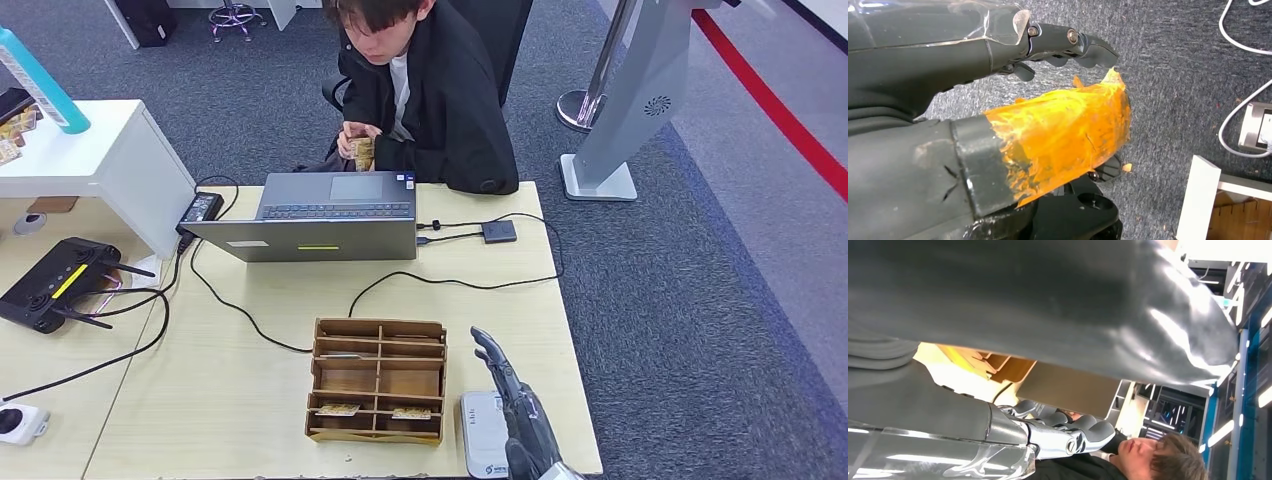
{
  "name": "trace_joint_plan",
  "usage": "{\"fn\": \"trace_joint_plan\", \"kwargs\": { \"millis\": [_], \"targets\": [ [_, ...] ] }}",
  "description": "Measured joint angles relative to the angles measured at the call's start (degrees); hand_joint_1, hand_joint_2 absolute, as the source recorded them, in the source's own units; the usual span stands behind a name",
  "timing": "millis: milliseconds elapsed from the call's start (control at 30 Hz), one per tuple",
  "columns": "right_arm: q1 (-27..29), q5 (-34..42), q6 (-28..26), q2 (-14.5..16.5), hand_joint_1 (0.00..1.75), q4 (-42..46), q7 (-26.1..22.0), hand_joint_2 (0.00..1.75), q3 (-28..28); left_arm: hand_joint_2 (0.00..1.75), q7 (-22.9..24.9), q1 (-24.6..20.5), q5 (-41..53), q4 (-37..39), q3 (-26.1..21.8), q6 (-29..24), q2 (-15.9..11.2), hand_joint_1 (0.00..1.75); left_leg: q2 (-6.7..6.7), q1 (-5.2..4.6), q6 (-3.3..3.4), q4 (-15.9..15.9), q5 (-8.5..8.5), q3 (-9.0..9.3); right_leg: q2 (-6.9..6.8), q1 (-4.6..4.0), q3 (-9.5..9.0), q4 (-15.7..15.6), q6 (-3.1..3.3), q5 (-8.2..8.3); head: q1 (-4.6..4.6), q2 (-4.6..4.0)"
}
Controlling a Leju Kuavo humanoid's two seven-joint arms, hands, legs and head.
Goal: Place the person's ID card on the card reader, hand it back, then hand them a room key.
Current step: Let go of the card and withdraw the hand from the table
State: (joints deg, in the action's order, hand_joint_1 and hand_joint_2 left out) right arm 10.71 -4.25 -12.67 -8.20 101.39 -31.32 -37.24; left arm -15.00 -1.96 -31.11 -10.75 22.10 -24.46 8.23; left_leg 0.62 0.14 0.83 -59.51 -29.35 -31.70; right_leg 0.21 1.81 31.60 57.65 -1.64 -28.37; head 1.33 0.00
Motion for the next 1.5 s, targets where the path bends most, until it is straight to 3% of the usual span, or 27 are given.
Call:
{"fn": "trace_joint_plan", "kwargs": {
  "millis": [1500],
  "targets": [
    [-0.03,-0.03,-0.06,-0.13,0.0,0.0,0.06,0.0,-0.03,0.0,-0.7,0.2,-0.19,0.0,-0.29,-0.56,0.46,0.0,0.0,0.0,0.0,0.0,0.0,0.0,0.0,0.0,0.0,0.0,0.0,0.0,0.0,0.0]
  ]
}}
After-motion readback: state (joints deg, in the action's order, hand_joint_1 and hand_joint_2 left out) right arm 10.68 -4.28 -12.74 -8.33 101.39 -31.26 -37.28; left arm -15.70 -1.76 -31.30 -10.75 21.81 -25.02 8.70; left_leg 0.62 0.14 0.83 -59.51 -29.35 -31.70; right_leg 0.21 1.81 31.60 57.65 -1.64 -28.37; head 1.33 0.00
